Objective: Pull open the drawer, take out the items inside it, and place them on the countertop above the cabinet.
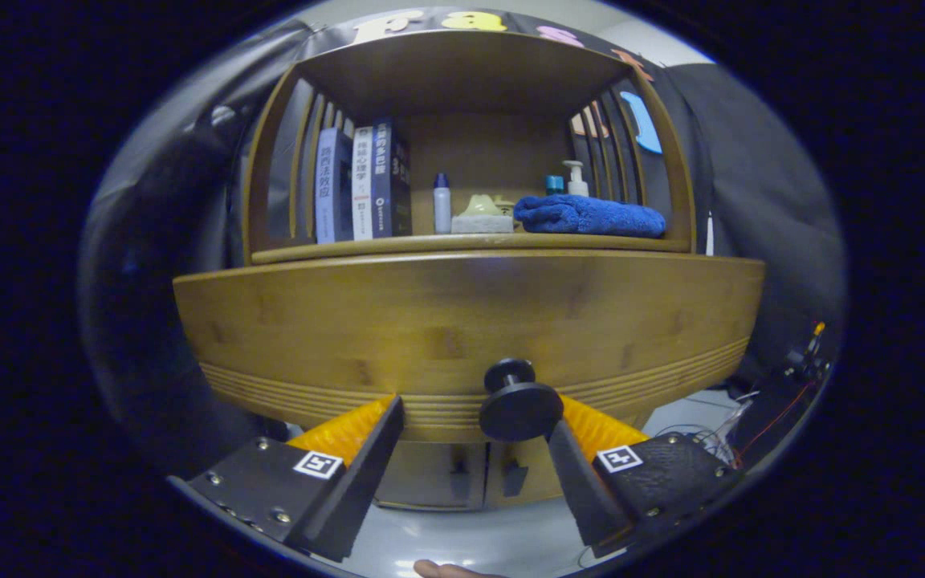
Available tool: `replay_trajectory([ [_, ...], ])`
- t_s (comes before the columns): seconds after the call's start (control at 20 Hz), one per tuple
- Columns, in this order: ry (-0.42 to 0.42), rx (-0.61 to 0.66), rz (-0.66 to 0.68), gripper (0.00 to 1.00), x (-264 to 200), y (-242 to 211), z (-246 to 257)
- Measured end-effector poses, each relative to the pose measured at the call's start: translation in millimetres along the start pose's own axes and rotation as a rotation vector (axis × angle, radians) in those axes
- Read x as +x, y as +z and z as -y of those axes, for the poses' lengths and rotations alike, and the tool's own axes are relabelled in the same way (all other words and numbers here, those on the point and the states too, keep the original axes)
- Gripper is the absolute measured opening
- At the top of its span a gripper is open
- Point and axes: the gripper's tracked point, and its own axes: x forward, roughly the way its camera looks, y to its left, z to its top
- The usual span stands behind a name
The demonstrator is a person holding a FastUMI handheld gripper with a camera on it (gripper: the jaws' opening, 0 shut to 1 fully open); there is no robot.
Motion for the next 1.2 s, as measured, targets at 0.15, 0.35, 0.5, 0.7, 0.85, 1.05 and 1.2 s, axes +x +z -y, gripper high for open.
replay_trajectory([
  [0.15, 0.026, 0.039, -0.023, 0.99, 15, 1, 1],
  [0.35, 0.034, 0.025, -0.033, 0.99, 37, 8, 2],
  [0.5, 0.036, 0.04, -0.045, 0.98, 56, 13, 0],
  [0.7, 0.037, 0.023, -0.053, 0.99, 75, 17, -2],
  [0.85, 0.037, 0.016, -0.078, 0.99, 86, 19, -4],
  [1.05, 0.029, -0.003, -0.076, 0.99, 87, 19, -3],
  [1.2, 0.025, -0.047, -0.074, 0.99, 68, 29, 0],
])
